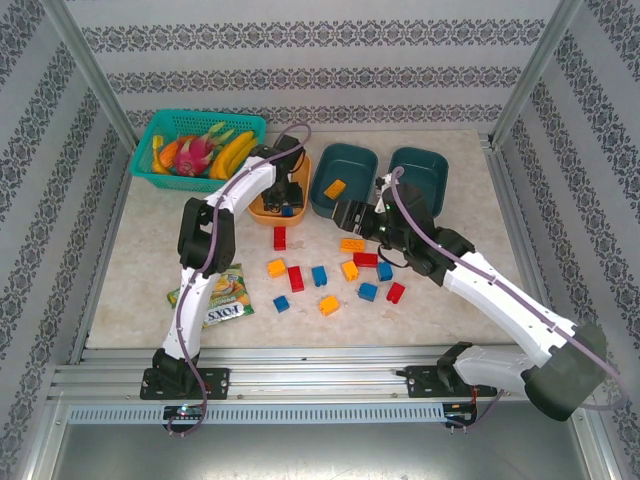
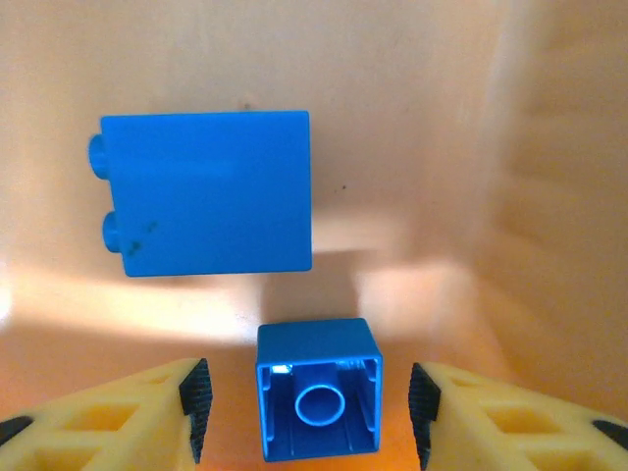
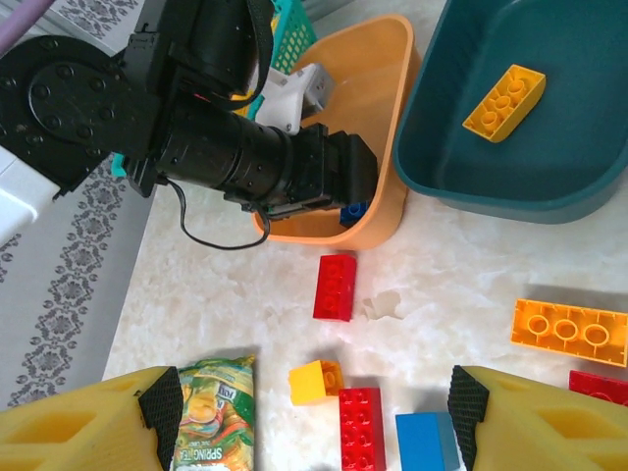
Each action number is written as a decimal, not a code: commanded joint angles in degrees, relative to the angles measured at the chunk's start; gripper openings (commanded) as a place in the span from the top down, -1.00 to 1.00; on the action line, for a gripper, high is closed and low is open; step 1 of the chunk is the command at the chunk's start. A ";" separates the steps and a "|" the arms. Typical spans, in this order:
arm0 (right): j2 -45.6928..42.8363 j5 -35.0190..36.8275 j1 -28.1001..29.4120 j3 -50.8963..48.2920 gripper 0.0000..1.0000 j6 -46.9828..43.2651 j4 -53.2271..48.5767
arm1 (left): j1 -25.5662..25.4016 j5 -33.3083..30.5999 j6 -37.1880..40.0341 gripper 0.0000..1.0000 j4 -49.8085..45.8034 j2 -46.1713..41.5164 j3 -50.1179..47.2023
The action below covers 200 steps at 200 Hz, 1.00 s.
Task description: Sort the legos into containers by color
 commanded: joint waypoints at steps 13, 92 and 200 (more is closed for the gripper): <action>-3.54 3.01 -0.93 0.74 -0.49 -1.25 -4.71 | 0.57 -1.87 1.14 -0.23 -4.13 -4.38 4.33; -7.84 12.40 -1.32 3.93 -0.45 0.79 -25.60 | 0.04 6.75 0.04 -0.63 4.92 -36.02 -16.20; 2.44 4.32 -6.94 -0.92 -0.43 -4.00 -38.20 | -13.46 11.17 -13.53 -0.77 26.08 -84.13 -74.31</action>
